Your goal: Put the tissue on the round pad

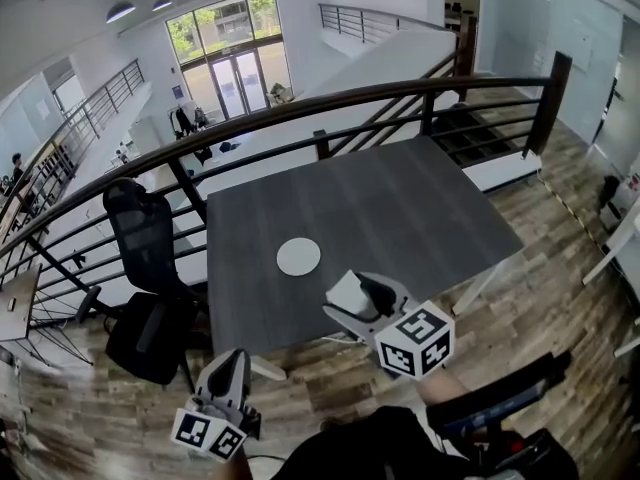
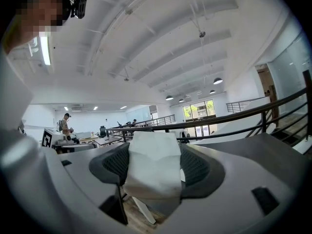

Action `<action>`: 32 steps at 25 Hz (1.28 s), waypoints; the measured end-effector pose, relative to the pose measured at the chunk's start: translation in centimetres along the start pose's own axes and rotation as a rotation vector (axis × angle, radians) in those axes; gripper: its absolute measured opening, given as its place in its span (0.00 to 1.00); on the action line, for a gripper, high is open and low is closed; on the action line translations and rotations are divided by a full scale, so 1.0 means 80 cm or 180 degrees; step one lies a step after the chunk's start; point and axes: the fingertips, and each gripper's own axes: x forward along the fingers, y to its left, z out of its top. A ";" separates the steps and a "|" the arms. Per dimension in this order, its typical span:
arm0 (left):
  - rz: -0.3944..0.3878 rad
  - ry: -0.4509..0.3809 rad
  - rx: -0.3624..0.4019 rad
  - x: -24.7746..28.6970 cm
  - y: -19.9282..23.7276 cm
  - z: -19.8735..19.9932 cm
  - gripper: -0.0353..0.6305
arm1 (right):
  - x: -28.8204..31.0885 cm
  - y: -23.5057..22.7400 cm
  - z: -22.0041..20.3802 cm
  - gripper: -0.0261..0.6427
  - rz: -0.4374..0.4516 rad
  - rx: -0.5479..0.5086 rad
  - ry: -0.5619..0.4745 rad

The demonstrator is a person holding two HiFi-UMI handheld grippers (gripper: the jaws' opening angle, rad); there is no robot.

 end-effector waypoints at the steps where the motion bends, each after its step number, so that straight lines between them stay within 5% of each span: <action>1: -0.0019 -0.0004 0.0006 0.002 0.000 0.001 0.06 | -0.002 0.000 -0.001 0.53 -0.0019 0.0004 0.0007; 14: -0.0049 0.0005 -0.0027 0.022 0.032 0.002 0.06 | 0.037 -0.008 0.004 0.53 -0.0015 -0.0024 0.0030; 32: 0.0444 -0.0041 0.0079 0.112 0.094 0.048 0.06 | 0.179 -0.130 0.036 0.53 0.0210 -0.0004 0.0133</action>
